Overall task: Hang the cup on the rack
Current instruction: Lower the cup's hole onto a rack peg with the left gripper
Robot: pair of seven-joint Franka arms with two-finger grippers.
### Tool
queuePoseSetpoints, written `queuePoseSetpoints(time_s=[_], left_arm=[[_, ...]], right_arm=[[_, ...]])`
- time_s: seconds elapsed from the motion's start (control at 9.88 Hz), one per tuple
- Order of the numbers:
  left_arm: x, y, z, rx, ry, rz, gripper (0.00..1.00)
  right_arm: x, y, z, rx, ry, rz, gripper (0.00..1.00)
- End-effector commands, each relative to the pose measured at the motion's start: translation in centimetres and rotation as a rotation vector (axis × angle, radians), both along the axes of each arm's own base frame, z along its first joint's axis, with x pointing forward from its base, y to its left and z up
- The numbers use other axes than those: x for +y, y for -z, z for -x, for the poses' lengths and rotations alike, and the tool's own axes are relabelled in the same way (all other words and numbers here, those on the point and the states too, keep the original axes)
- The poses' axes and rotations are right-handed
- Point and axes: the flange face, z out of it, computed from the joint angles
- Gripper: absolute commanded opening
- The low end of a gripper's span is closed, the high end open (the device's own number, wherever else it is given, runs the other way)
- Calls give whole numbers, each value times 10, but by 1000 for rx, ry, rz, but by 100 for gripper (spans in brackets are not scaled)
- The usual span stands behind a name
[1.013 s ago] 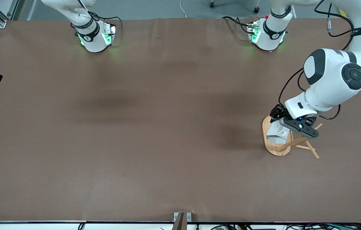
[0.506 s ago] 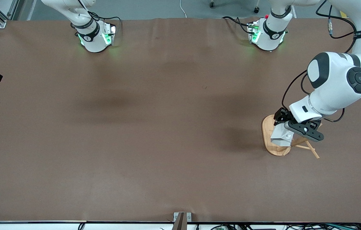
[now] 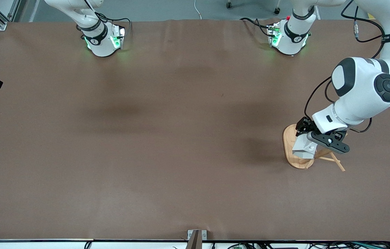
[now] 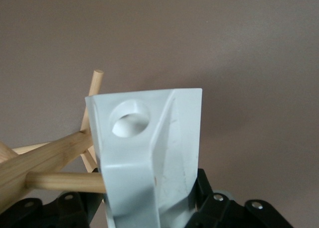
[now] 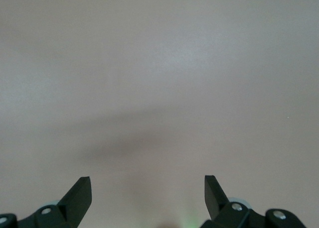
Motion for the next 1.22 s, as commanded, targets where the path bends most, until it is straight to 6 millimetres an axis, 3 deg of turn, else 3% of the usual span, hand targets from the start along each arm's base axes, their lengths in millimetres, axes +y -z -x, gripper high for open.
queuePoseSetpoints(time_s=[0.0, 0.1, 0.2, 0.61, 1.11], left_arm=[[3, 9, -9, -2, 9, -2, 54], [8, 9, -10, -4, -3, 0, 91], [13, 7, -11, -4, -19, 9, 100], [13, 4, -10, -2, -33, 15, 100], [9, -61, -1, 47, -103, 31, 100]], right_arm=[[0, -4, 2, -4, -7, 3, 100], [0, -4, 2, -4, -7, 3, 100], [0, -5, 2, -5, -7, 3, 100], [-1, -5, 2, -7, -2, 3, 100], [-2, -5, 2, -7, -2, 3, 100]])
